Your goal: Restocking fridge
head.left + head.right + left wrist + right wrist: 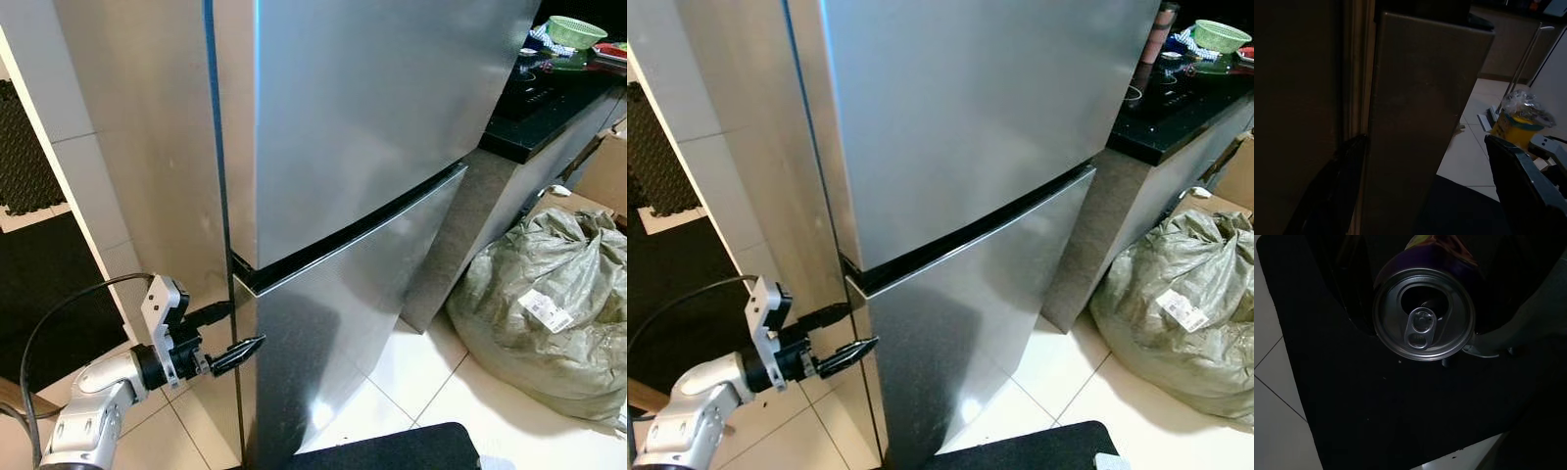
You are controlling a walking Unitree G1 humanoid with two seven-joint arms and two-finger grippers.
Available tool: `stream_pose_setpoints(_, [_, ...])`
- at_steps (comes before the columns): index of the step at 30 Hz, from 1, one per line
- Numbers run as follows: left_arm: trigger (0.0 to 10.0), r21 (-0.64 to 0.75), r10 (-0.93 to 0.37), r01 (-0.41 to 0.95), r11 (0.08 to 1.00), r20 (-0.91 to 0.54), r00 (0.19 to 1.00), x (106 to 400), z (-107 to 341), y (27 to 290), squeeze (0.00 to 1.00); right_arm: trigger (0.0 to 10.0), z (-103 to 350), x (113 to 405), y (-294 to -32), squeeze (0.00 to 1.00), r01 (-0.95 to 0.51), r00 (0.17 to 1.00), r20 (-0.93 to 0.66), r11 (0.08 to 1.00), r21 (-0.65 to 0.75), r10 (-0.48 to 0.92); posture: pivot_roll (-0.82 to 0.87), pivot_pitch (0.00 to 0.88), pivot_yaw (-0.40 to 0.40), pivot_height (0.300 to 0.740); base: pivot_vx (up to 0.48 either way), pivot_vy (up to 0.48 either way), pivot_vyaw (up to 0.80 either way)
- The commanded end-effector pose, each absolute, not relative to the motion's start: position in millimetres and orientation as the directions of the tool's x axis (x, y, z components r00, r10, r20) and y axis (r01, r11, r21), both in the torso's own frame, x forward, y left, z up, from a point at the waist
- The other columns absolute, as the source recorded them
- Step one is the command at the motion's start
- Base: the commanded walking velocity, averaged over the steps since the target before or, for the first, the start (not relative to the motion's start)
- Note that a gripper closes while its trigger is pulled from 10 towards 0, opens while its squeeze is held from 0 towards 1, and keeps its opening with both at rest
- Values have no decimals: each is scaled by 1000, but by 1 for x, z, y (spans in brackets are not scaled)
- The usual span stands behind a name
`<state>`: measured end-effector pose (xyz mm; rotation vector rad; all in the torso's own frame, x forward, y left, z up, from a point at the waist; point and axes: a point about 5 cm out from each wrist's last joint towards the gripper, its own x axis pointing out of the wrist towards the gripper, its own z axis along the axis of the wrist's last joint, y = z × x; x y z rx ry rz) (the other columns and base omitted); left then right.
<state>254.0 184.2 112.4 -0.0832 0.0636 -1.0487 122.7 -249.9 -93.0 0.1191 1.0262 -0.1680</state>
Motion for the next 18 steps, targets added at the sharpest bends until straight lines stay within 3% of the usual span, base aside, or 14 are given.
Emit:
stream_pose_setpoints(1, [10000,-141,-945,935,325,-16,326,243,107,150,0,10000,-94,120,-249,0,197,498,-863,980,22,-81,-47,0,-48,740,0,0,0])
stream_pose_setpoints(11, [10000,-167,-976,963,210,21,216,234,109,122,0,10000,-94,121,-248,0,199,501,-862,980,25,-80,-47,0,-46,740,0,0,0])
stream_pose_setpoints(18, [10000,-181,-980,965,189,30,198,231,109,115,0,10000,-94,121,-248,0,198,502,-862,980,26,-78,-46,0,-48,740,0,0,0])
